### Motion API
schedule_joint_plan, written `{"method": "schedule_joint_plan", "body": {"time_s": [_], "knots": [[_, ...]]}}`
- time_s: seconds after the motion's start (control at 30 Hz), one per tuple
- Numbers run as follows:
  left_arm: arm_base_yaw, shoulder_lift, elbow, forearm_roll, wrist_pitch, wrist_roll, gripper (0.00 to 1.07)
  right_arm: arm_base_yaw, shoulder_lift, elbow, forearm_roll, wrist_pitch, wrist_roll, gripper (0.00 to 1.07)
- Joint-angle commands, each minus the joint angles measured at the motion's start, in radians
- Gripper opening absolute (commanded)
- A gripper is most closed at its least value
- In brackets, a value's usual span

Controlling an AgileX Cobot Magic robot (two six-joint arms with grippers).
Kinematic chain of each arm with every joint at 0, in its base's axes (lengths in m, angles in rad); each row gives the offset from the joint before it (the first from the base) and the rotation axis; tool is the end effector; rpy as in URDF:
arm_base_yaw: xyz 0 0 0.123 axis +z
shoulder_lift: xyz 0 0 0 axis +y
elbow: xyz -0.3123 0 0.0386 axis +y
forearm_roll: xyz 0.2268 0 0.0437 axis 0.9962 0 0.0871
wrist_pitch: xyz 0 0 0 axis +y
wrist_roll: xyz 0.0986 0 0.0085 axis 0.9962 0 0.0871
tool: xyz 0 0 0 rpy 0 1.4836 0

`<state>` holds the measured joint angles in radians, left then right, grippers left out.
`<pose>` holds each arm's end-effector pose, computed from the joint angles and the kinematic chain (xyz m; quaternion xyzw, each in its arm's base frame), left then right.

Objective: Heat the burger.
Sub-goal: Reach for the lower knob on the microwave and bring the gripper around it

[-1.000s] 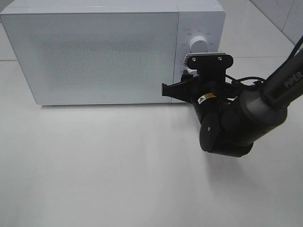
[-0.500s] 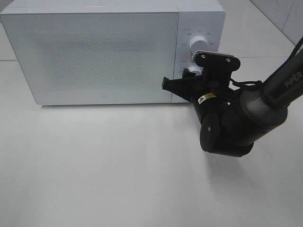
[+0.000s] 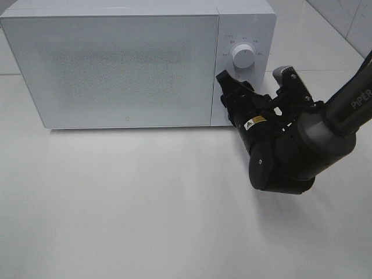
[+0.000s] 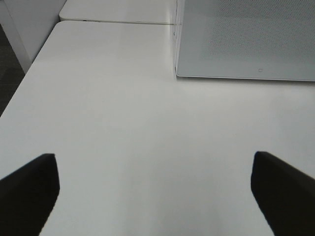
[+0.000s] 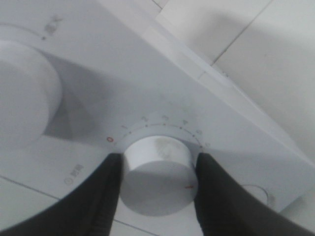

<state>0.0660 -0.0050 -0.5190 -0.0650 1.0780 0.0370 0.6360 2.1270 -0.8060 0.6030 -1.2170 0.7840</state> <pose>-0.0493 -0.0089 0.2669 -0.0104 0.8510 -0.0054 0.5251 0.3366 0.1831 0.1517 0.3183 0.6591 0.3405 0.5902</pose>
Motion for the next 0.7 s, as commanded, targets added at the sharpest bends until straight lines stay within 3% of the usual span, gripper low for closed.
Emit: {"method": "schedule_joint_plan", "body": {"time_s": [0.03,0.23,0.7], "knots": [[0.002,-0.006,0.003,-0.006,-0.010,0.001,0.98,0.008,-0.006,-0.020,-0.137,-0.186,0.244,0.00],[0.002,-0.006,0.003,-0.006,-0.010,0.001,0.98,0.008,-0.006,-0.020,-0.144,-0.215,0.477,0.00],[0.002,-0.006,0.003,-0.006,-0.010,0.001,0.98,0.008,-0.006,-0.020,-0.118,-0.215,0.755,0.00]]}}
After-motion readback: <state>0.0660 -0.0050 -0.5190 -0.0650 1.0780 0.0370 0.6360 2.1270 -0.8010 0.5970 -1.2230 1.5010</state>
